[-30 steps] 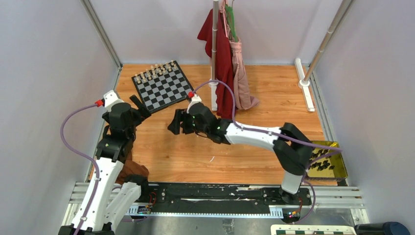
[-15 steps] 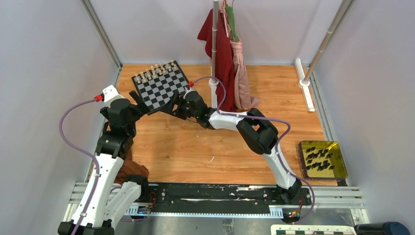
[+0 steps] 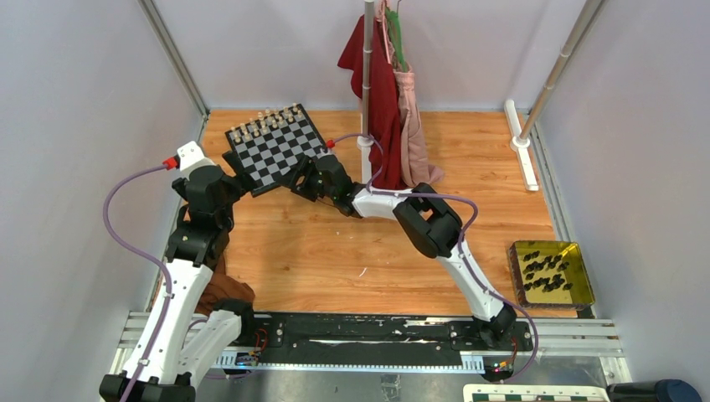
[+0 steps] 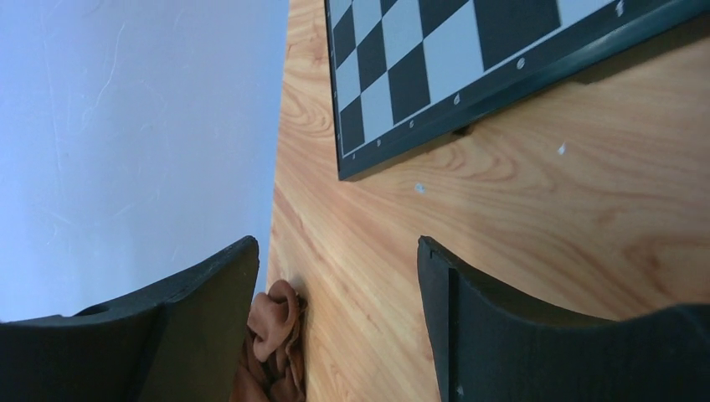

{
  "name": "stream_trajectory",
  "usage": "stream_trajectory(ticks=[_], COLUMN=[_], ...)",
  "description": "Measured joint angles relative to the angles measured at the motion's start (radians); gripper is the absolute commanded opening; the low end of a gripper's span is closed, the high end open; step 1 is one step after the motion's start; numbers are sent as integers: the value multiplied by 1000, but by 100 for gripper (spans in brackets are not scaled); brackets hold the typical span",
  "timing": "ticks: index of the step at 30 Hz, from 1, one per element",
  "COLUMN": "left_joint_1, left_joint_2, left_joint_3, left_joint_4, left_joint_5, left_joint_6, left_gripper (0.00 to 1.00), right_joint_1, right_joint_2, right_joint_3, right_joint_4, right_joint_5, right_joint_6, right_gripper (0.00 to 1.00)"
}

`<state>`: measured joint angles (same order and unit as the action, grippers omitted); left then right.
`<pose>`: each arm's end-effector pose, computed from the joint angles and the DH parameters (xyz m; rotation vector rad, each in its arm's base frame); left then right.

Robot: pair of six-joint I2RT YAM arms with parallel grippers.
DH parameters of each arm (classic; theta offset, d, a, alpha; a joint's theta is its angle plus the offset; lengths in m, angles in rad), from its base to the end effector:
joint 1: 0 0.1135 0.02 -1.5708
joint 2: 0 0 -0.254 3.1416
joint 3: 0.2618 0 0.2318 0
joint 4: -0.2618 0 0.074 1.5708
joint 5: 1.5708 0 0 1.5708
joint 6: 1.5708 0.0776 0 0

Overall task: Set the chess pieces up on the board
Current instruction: Move the chessboard to the center of the board.

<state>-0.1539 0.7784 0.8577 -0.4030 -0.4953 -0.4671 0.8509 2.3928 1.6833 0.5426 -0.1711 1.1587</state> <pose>0.1959 0.0069 0.3241 -0.6123 1.7506 0.0383 0.3615 0.4323 0.1611 0.1657 2.0283 1.5420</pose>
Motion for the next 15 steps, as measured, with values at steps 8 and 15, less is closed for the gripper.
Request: stream_trajectory(ticks=[8, 15], left_joint_1=[0, 0], left_joint_2=[-4, -9], left_joint_3=[0, 0], left_joint_4=[5, 4], left_joint_5=[-3, -7], left_joint_6=[29, 47], left_gripper=[100, 100], right_joint_1=[-11, -14], right_joint_2=[76, 103], right_joint_3=[105, 137], right_joint_4=[-20, -61], right_joint_5=[32, 72], right_joint_6=[9, 26], right_gripper=[71, 71])
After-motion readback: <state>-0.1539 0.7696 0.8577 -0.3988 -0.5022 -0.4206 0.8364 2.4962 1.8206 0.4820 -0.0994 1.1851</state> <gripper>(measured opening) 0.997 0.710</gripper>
